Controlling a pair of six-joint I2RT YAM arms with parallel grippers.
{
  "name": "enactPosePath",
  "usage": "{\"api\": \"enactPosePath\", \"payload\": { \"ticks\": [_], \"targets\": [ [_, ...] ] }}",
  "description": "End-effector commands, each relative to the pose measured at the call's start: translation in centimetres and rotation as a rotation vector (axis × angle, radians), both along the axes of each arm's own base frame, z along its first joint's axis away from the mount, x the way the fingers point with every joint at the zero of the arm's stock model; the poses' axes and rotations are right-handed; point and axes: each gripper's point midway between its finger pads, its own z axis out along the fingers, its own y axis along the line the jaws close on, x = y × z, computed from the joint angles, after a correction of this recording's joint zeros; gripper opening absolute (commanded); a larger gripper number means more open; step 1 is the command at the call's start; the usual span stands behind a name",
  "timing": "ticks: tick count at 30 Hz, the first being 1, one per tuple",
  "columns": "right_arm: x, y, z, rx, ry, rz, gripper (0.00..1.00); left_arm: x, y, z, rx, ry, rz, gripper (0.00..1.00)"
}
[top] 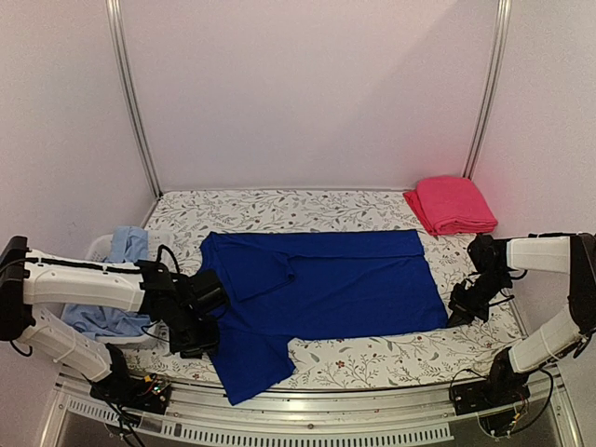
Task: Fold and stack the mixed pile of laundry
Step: Pick up the 1/3-folded T-shirt from the center of the board.
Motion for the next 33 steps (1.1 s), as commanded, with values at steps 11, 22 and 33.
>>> {"api": "enactPosePath", "payload": {
  "ticks": [11,22,33],
  "targets": [
    [0.8,0.0,0.8,0.005,-0.031,0.010,0.00,0.5,0.0,-1.9,0.023,0.042,-0.019,0.04],
    [2.3,0.1,2.6,0.007,-0.081,0.016,0.00,2.8,0.7,2.2,0.012,-0.039,0.019,0.00],
    [4.6,-0.6,4.8,0.000,-0.129,0.007,0.00,6.1,0.7,5.1,-0.035,-0.112,0.033,0.00]
  ]
}}
